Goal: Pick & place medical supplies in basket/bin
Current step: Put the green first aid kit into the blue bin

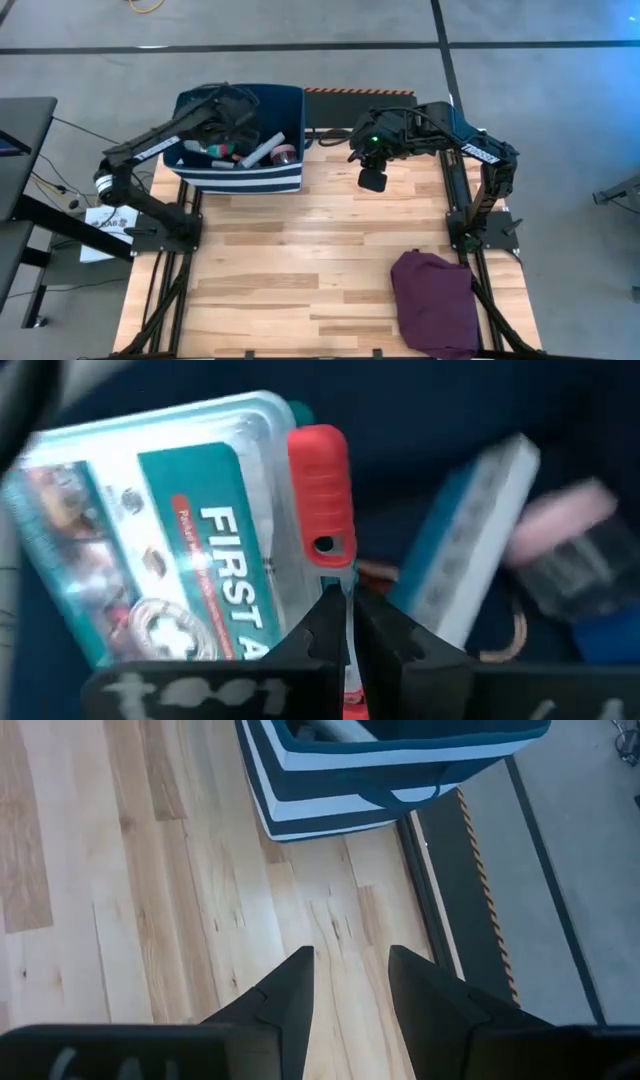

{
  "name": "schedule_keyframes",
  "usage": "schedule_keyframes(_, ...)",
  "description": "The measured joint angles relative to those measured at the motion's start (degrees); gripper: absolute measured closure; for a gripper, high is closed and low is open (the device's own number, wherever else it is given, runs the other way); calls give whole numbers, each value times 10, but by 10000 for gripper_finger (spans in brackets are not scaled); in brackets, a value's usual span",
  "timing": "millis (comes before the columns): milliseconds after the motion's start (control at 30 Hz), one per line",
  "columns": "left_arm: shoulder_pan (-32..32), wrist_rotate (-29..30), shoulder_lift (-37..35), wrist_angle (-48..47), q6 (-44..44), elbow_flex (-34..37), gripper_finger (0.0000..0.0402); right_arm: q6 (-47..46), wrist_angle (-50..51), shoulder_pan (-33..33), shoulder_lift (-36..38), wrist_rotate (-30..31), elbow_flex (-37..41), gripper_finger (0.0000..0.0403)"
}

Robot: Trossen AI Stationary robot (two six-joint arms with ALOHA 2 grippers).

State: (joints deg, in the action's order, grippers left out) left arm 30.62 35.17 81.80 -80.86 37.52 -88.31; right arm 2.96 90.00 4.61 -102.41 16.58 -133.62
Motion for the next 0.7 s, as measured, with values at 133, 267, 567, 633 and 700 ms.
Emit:
schedule_keyframes(133, 42, -98, 0, 116, -52, 86, 401, 0, 0, -1, 0, 0, 0, 278)
schedule_keyframes(267, 68, -177, 0, 216, -87, 143, 401, 4, 0, 0, 0, 0, 0, 278)
schedule_keyframes(567, 103, -180, 0, 229, -94, 194, 387, 4, 0, 0, 0, 0, 0, 278)
schedule_keyframes(633, 106, -187, 0, 229, -96, 206, 373, 4, 0, 0, 0, 0, 0, 278)
schedule_keyframes(700, 106, -195, -1, 236, -103, 218, 357, 4, 0, 0, 0, 0, 0, 278)
